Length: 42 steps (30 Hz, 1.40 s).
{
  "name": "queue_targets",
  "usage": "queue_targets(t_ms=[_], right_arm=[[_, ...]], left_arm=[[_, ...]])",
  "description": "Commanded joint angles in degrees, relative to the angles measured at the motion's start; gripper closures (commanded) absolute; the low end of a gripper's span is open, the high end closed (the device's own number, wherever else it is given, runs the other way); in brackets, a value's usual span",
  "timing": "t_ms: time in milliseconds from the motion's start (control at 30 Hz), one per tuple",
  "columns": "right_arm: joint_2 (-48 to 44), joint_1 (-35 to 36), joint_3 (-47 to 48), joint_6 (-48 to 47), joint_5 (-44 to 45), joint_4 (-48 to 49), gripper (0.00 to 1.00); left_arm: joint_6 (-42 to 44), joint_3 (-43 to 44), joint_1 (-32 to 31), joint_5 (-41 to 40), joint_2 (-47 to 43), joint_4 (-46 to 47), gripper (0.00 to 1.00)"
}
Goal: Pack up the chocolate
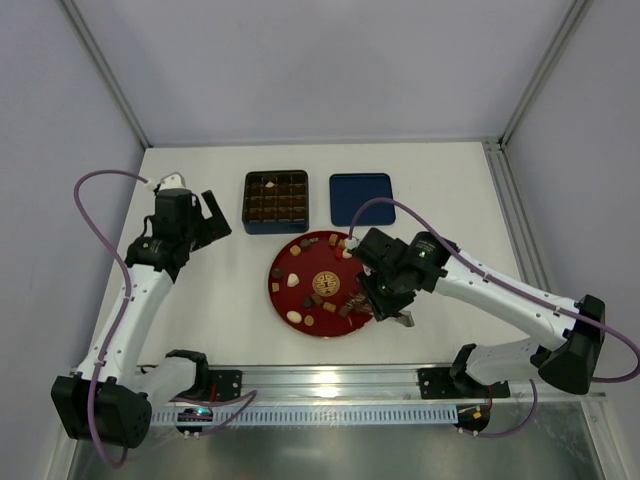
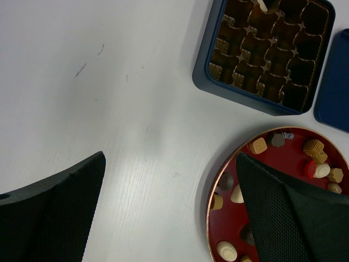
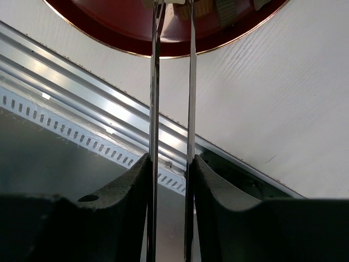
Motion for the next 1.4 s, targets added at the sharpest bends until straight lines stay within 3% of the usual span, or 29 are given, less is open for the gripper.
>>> queue_targets(t_ms=[0,267,600,767,1033,1267,1367], right_arm=[[0.1,0.3,0.6,-0.2,1.7,1.4,0.63],[0.3,0.3,1.2,-0.2,2.1,1.4,0.7],[2.7,-0.4,9.1,-0.3,8.5,2.0,0.72],[5.9,-4.0,15.2,-2.6,9.1,5.5,0.72],[20.1,-13.7,33.1,-8.1,6.3,18.4,0.73],[37.9,-16.6,53.9,-10.5,6.1,20.5,0.72],[43.1,-17.1,57.8,-10.4,6.0,21.4,0.72]], left_arm=[[0.2,-0.2,0.4,0.1,0.2,1.2,0.0],[0.2,-0.2,0.4,-0.1,0.2,1.2,0.01],[0.2,-0.1,0.4,-0.1,0.3,1.3,0.0],[0.2,-0.1,0.4,0.1,0.4,1.2,0.0],[0.1,0.0,0.4,0.7,0.5,1.3,0.0],[0.1,0.0,0.4,1.0,0.5,1.4,0.0],[0.1,0.0,0.4,1.1,0.5,1.4,0.0]])
